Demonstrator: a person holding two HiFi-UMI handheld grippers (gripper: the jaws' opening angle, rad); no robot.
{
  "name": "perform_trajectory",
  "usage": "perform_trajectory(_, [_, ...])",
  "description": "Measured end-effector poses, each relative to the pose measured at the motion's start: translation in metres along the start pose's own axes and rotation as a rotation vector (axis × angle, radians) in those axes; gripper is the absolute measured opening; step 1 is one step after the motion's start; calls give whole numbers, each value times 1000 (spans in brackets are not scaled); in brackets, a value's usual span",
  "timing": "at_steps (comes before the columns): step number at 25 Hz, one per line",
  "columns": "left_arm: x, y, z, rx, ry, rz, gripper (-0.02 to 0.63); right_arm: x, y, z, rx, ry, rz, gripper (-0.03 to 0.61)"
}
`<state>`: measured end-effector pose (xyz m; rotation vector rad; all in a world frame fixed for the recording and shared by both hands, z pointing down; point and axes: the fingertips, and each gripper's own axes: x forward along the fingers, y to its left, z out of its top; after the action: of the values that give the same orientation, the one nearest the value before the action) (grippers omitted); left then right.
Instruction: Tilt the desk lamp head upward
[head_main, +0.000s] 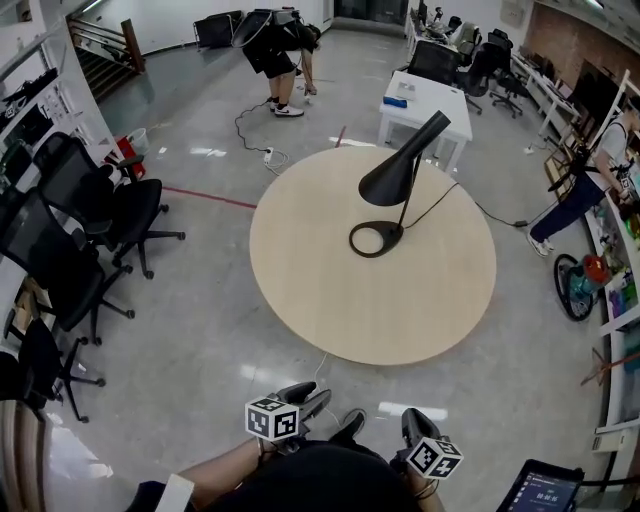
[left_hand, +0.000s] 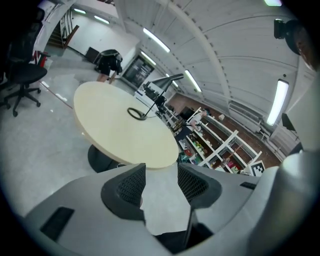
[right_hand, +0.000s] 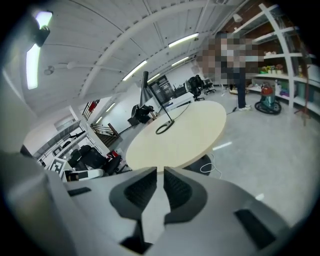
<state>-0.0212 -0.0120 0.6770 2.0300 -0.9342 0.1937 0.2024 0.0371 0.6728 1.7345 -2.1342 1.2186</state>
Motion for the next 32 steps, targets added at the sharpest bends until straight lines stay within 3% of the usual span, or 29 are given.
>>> perform_trajectory(7, [51, -33, 53, -13, -110, -3, 210, 28, -41, 50, -1, 34, 48, 44])
perform_trajectory(13, [55, -55, 101, 46, -291, -26, 210, 57, -55, 79, -26, 65, 93, 44])
perform_trajectory(20, [62, -31, 137, 18, -341, 40, 210, 100, -41, 110, -110, 93, 148, 44])
perform_trajectory(26, [92, -20, 200, 46, -365, -12, 210, 128, -20, 176, -210, -1, 125, 44])
perform_trajectory(32, [109, -3, 266, 72, -410, -87, 210, 153, 19, 259, -286, -164, 174, 44])
